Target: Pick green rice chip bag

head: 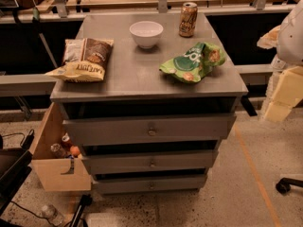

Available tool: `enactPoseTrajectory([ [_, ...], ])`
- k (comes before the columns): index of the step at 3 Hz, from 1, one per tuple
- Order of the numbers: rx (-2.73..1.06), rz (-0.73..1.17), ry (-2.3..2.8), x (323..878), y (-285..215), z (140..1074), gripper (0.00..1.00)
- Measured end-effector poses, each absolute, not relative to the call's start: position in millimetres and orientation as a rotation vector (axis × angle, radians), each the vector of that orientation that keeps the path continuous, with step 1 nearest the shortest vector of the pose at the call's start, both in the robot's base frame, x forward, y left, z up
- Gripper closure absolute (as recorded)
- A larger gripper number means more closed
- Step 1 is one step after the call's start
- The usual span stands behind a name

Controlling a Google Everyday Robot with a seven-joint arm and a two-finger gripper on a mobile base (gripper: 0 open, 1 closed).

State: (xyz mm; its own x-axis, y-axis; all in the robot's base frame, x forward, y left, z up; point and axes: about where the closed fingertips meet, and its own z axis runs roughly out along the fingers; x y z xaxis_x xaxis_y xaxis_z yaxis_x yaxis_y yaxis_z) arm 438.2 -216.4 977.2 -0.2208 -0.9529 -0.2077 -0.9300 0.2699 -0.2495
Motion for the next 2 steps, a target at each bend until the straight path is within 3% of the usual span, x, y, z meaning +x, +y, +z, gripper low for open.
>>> enactPoseTrajectory([
  [2,-1.761,-0.085,2.148,470.1,-216.3,974.7,0.0],
])
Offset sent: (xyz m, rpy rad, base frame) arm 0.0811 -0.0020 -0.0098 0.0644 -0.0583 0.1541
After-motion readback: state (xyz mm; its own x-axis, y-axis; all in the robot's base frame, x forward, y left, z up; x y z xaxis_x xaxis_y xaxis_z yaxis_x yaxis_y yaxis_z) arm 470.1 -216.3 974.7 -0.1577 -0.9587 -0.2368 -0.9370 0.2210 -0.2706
